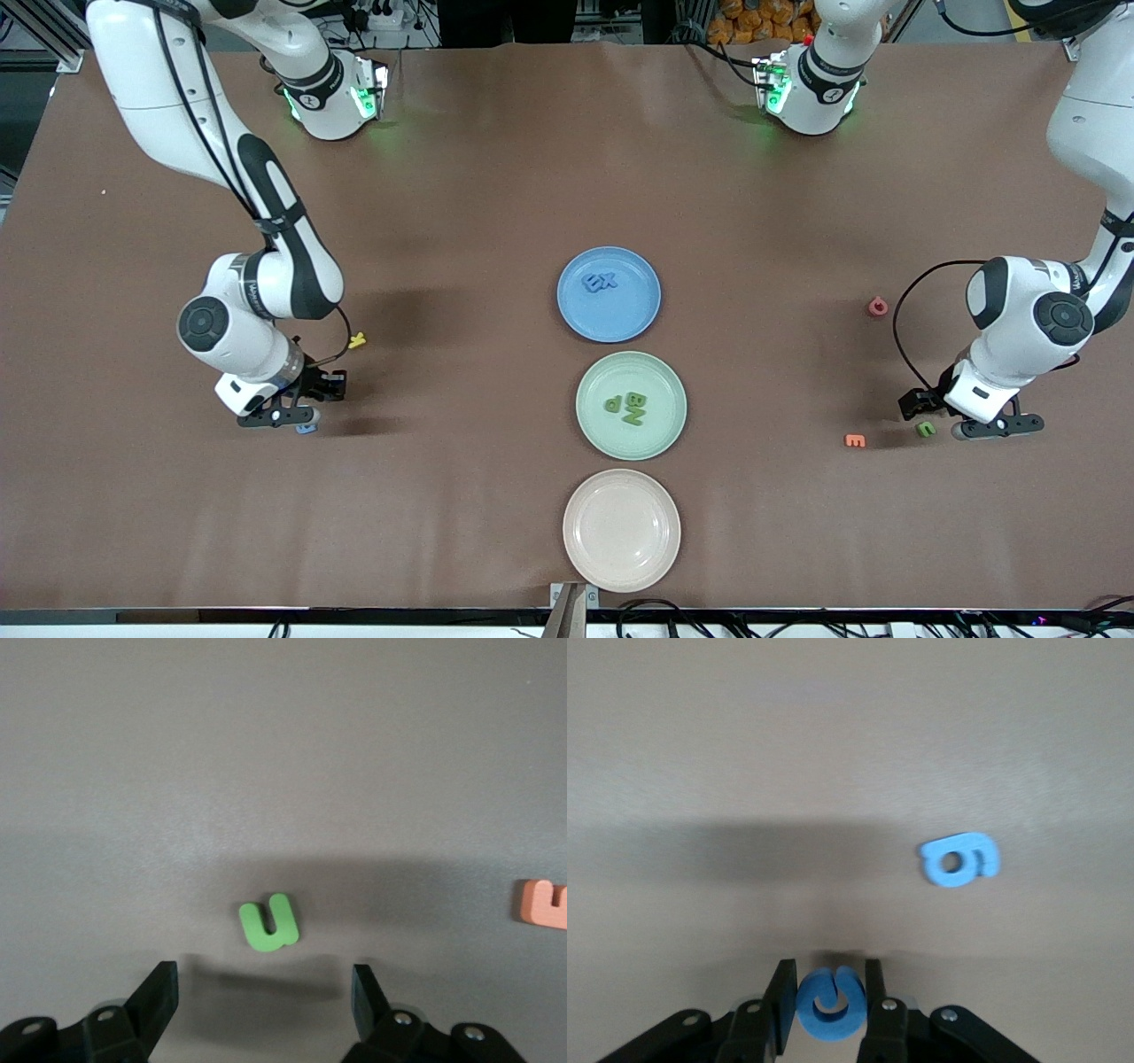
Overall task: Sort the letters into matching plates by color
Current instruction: 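Lift the blue C with the right gripper while the left gripper nears U, then carry the blue C onto the blue plate with the right gripper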
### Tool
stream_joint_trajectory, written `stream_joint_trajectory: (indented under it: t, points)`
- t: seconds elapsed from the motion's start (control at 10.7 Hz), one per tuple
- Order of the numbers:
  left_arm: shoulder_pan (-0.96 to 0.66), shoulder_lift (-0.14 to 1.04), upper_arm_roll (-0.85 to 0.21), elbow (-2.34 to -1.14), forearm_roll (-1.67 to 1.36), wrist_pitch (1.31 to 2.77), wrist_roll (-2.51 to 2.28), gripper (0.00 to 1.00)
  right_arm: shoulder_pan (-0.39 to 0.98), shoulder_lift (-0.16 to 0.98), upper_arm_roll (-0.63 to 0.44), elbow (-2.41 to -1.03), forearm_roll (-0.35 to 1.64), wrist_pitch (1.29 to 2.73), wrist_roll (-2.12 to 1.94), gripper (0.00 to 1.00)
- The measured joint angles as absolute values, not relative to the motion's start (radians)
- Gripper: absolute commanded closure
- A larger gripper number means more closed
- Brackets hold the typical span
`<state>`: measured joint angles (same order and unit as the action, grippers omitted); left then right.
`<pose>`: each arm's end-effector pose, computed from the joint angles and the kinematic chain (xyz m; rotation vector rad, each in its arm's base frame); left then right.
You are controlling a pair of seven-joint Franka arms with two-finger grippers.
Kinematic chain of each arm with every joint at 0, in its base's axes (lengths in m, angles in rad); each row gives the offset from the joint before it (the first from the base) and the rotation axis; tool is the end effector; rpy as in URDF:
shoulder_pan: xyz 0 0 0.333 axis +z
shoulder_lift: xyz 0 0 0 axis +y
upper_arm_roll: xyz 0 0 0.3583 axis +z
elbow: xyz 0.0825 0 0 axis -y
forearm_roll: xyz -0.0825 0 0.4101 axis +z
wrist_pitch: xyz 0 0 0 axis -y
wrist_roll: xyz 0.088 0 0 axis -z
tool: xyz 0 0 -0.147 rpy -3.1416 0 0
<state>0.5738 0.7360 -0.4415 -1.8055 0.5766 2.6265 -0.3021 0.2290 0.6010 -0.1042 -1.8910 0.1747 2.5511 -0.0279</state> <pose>0.7043 0.1129 0.1556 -3.0980 -0.1265 -0.3078 0.6757 0.0888 0.1657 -3.0931 -0.0474 -0.0975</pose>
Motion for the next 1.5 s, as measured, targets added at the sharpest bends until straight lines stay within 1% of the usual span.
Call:
stream_joint_trajectory:
  t: [0.28,0.38,0.66,0.84,1.03,1.22,1.5]
  points:
    - [0.565,0.763,-0.436,-1.768,0.577,2.627,-0.302,0.15,0.307,0.601,-0.103,-1.876,0.175,2.550,0.169,0.74]
    - [0.563,0.776,-0.434,-1.748,0.578,2.627,-0.302,0.19,0.332,0.601,-0.102,-1.872,0.175,2.550,0.224,0.74]
    - [0.540,0.792,-0.413,-1.708,0.578,2.627,-0.302,0.23,0.416,0.601,-0.100,-1.846,0.175,2.527,0.380,0.74]
    - [0.531,0.793,-0.408,-1.705,0.578,2.626,-0.302,0.24,0.482,0.601,-0.098,-1.828,0.175,2.519,0.470,0.74]
    - [0.526,0.794,-0.406,-1.704,0.578,2.626,-0.308,0.24,0.560,0.601,-0.097,-1.791,0.175,2.468,0.584,0.74]
    - [0.524,0.794,-0.403,-1.704,0.578,2.623,-0.311,0.33,0.643,0.601,-0.097,-1.760,0.175,2.417,0.694,0.74]
    - [0.524,0.795,-0.402,-1.703,0.578,2.617,-0.312,0.34,0.751,0.602,-0.096,-1.732,0.176,2.394,0.826,0.74]
